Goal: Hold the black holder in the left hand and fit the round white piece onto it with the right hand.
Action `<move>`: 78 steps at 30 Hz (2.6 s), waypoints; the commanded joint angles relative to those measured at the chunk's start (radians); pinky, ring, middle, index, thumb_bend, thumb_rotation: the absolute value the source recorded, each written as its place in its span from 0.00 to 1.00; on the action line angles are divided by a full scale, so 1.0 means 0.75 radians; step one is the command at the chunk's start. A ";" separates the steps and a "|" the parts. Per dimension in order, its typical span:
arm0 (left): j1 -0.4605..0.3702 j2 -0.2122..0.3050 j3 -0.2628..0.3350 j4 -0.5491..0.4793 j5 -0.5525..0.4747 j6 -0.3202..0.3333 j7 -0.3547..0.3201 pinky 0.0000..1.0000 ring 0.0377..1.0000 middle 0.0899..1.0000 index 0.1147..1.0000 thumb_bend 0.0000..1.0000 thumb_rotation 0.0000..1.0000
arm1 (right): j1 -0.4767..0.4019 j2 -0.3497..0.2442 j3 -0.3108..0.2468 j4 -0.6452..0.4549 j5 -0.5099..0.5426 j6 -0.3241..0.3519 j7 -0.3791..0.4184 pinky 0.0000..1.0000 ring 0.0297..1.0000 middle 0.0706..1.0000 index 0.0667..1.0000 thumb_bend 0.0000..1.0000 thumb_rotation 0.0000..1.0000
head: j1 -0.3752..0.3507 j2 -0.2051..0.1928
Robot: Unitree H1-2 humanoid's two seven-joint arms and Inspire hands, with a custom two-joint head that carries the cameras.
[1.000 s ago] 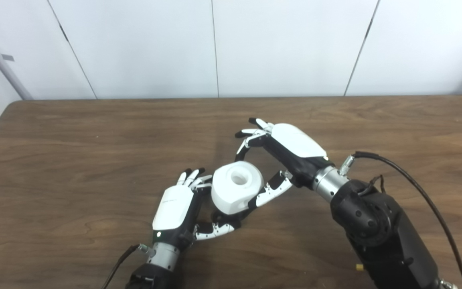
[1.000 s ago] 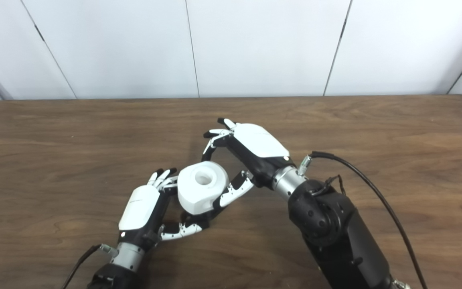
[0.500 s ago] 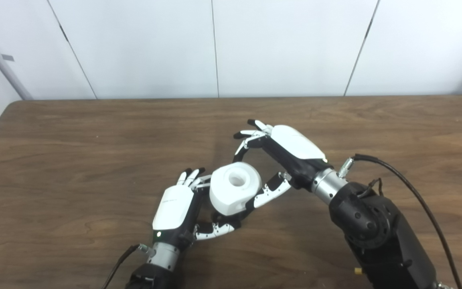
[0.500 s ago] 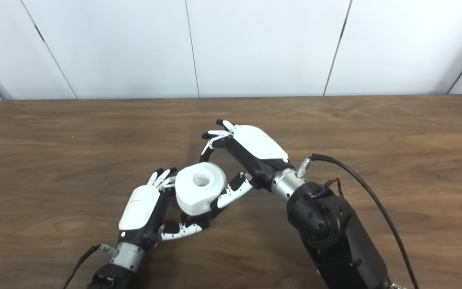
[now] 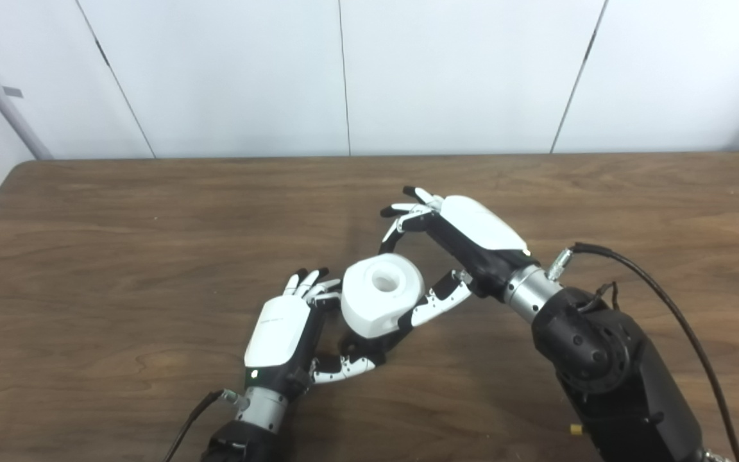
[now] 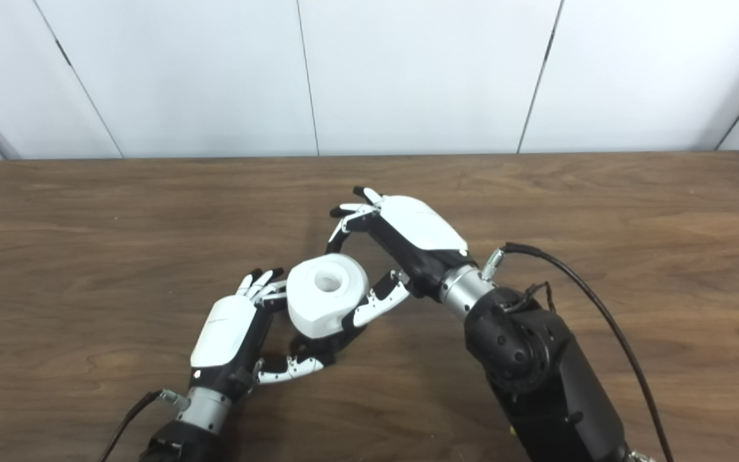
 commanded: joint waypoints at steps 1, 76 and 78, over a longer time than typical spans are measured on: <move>-0.004 0.009 -0.010 0.037 0.004 -0.019 0.010 1.00 0.93 0.80 0.42 0.52 0.05 | -0.070 0.002 -0.019 -0.045 -0.008 -0.031 -0.021 1.00 1.00 0.86 0.45 0.52 0.14 | 0.000 0.001; -0.005 0.011 -0.007 0.026 0.007 -0.014 0.009 1.00 0.93 0.79 0.42 0.52 0.05 | -0.043 -0.031 0.023 -0.039 -0.009 -0.039 0.029 1.00 1.00 0.86 0.45 0.52 0.14 | -0.004 0.020; -0.005 0.011 -0.007 0.023 0.008 -0.009 0.004 1.00 0.93 0.80 0.42 0.52 0.05 | -0.039 -0.030 0.025 -0.040 -0.007 -0.038 0.027 1.00 1.00 0.86 0.45 0.52 0.14 | -0.004 0.020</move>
